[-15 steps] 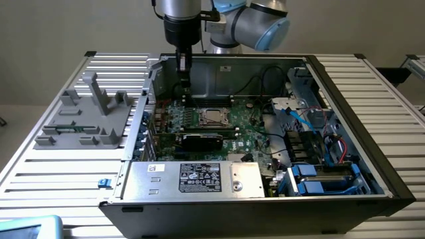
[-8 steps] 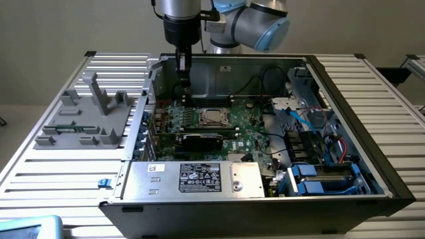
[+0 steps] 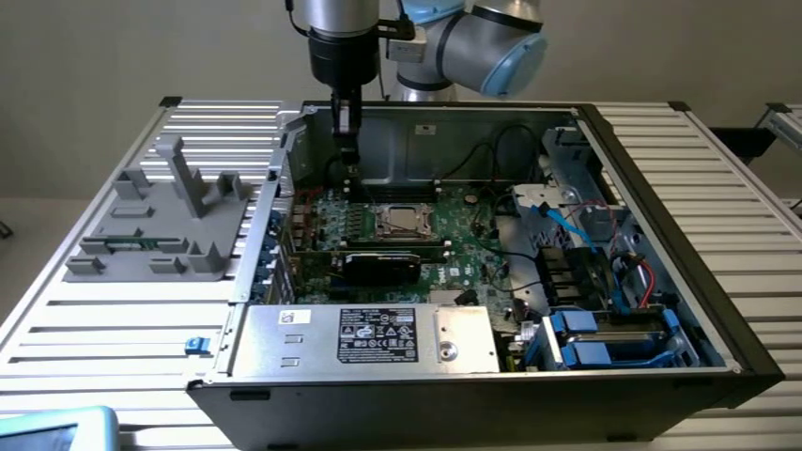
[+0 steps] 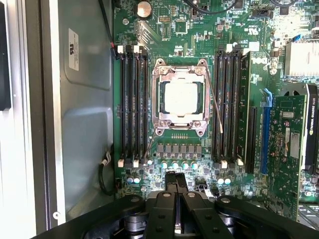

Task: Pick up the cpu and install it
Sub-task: 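Install the first cpu locking lever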

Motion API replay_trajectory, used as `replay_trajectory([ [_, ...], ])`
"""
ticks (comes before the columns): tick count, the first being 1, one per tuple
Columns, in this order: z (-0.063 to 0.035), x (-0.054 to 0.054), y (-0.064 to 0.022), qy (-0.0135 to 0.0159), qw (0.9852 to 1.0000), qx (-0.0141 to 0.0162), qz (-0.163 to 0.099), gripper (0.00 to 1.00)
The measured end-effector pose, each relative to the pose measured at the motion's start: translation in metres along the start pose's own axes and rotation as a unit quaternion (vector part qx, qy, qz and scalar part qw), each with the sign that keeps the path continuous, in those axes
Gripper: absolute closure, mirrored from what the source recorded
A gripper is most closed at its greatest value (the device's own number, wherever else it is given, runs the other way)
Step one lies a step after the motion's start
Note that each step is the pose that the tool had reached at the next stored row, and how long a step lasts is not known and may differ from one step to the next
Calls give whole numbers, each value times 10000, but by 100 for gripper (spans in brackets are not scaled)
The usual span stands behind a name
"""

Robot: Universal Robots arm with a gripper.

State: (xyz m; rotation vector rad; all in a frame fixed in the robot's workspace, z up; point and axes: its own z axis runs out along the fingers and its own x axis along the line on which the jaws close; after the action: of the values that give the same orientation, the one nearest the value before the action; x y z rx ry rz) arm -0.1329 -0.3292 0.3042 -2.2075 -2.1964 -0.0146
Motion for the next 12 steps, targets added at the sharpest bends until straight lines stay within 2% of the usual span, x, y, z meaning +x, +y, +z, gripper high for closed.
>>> replay_trajectory([
  [7,0,0,0,0,10000,0,5,89],
  [12,0,0,0,5,9993,-10,382,89],
])
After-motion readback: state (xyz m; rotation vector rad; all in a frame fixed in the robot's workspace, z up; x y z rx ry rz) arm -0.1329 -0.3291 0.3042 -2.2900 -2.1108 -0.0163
